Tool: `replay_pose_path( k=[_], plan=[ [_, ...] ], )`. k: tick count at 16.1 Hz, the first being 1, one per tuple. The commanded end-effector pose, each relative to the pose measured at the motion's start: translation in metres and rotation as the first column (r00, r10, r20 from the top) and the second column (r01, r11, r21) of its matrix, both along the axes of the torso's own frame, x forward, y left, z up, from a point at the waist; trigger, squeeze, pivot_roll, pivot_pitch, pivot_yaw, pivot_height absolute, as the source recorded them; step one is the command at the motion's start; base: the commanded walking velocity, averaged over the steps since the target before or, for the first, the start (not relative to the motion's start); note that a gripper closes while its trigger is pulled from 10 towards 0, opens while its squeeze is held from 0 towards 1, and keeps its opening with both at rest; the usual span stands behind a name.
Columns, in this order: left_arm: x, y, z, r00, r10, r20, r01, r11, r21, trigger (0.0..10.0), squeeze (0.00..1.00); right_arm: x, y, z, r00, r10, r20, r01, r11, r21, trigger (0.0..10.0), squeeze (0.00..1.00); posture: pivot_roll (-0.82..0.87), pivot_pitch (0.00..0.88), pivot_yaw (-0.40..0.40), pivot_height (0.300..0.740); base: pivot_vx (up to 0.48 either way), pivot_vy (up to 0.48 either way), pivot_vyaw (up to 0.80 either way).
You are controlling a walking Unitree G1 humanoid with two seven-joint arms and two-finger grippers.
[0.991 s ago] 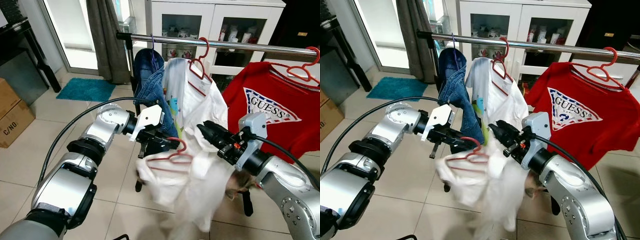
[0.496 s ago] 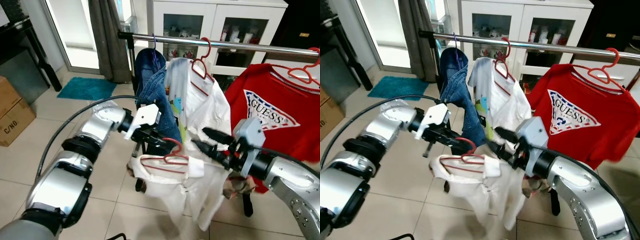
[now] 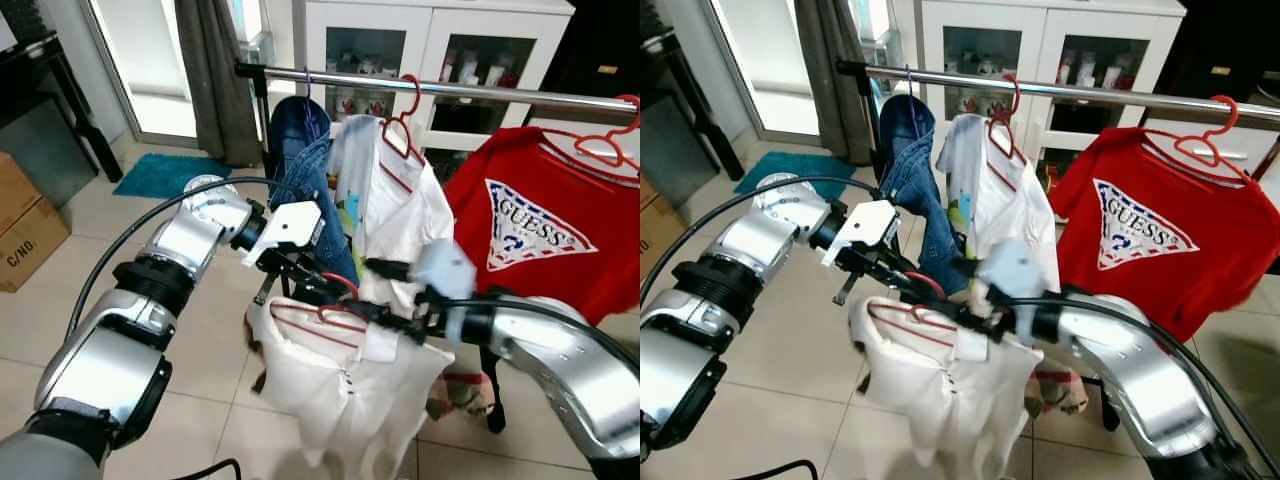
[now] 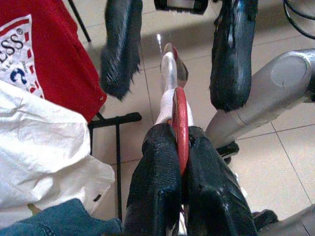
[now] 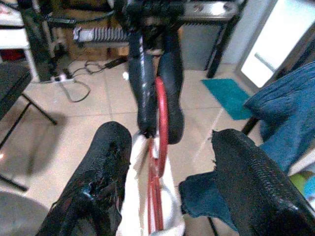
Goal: Hang hanger
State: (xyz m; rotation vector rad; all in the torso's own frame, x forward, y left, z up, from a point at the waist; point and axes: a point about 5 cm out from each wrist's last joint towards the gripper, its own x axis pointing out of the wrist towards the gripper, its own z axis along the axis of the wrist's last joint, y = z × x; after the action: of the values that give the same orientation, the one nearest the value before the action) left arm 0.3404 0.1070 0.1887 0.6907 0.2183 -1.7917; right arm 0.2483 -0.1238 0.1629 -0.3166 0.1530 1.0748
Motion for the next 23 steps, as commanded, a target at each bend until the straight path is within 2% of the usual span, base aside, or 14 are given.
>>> replay_pose_path(
  k=[1, 3, 6, 7, 8, 9, 14, 19, 23],
  plan=[
    [0.004, -0.002, 0.016, 0.999, -0.013, 0.045, 0.013, 1.0, 0.001, 0.0, 0.0, 0.001, 0.001, -0.007, 0.998, 0.033, -0.06, -0.035, 0.999, -0.035, 10.0, 0.0, -0.17, 0.0, 0.026, 0.74, 0.0, 0.0, 0.0],
    [0.007, -0.003, 0.025, 0.999, -0.004, 0.049, 0.004, 1.0, -0.014, 0.0, 0.0, 0.005, 0.006, -0.013, 0.987, 0.068, -0.144, -0.07, 0.998, -0.007, 10.0, 0.0, -0.17, 0.0, 0.027, 0.74, 0.0, 0.0, 0.0],
    [0.008, -0.003, 0.034, 0.999, -0.003, 0.044, 0.004, 0.999, -0.034, 0.0, 0.0, 0.02, 0.013, -0.017, 0.983, 0.081, -0.162, -0.09, 0.995, -0.052, 10.0, 0.0, -0.17, 0.0, 0.029, 0.74, 0.0, 0.0, 0.0],
    [0.008, -0.003, 0.036, 0.999, -0.005, 0.045, 0.006, 0.999, -0.033, 0.0, 0.0, 0.024, 0.015, -0.016, 0.983, 0.081, -0.164, -0.091, 0.994, -0.057, 7.0, 0.0, -0.17, 0.0, 0.03, 0.74, 0.0, 0.0, 0.0],
    [0.009, -0.002, 0.038, 0.999, -0.006, 0.05, 0.008, 1.0, -0.028, 0.0, 0.0, 0.029, 0.018, -0.015, 0.982, 0.08, -0.17, -0.092, 0.994, -0.065, 2.4, 0.0, -0.16, 0.0, 0.03, 0.74, 0.0, 0.0, 0.0],
    [0.01, -0.003, 0.043, 0.999, -0.003, 0.05, 0.005, 0.999, -0.041, 0.0, 0.0, 0.034, 0.017, -0.014, 0.98, 0.079, -0.181, -0.096, 0.992, -0.086, 0.0, 0.0, -0.17, 0.0, 0.021, 0.74, 0.0, 0.0, 0.0],
    [0.013, -0.002, 0.052, 0.999, 0.01, 0.046, -0.007, 0.998, -0.061, 0.0, 0.0, 0.038, 0.011, -0.009, 0.974, 0.107, -0.199, -0.134, 0.983, -0.128, 0.0, 0.0, -0.18, 0.0, 0.011, 0.74, 0.0, 0.0, 0.0],
    [0.013, -0.001, 0.05, 1.0, 0.017, 0.023, -0.015, 0.997, -0.074, 0.0, 0.0, 0.031, 0.007, -0.013, 0.954, 0.154, -0.259, -0.194, 0.971, -0.138, 0.0, 0.0, -0.18, 0.0, 0.023, 0.74, 0.0, 0.0, 0.0],
    [0.015, -0.003, 0.053, 1.0, 0.024, 0.018, -0.022, 0.995, -0.094, 0.0, 0.0, 0.029, 0.007, -0.013, 0.948, 0.167, -0.271, -0.211, 0.967, -0.143, 0.0, 0.0, -0.19, 0.0, 0.032, 0.74, 0.0, 0.0, 0.0]
  ],
)
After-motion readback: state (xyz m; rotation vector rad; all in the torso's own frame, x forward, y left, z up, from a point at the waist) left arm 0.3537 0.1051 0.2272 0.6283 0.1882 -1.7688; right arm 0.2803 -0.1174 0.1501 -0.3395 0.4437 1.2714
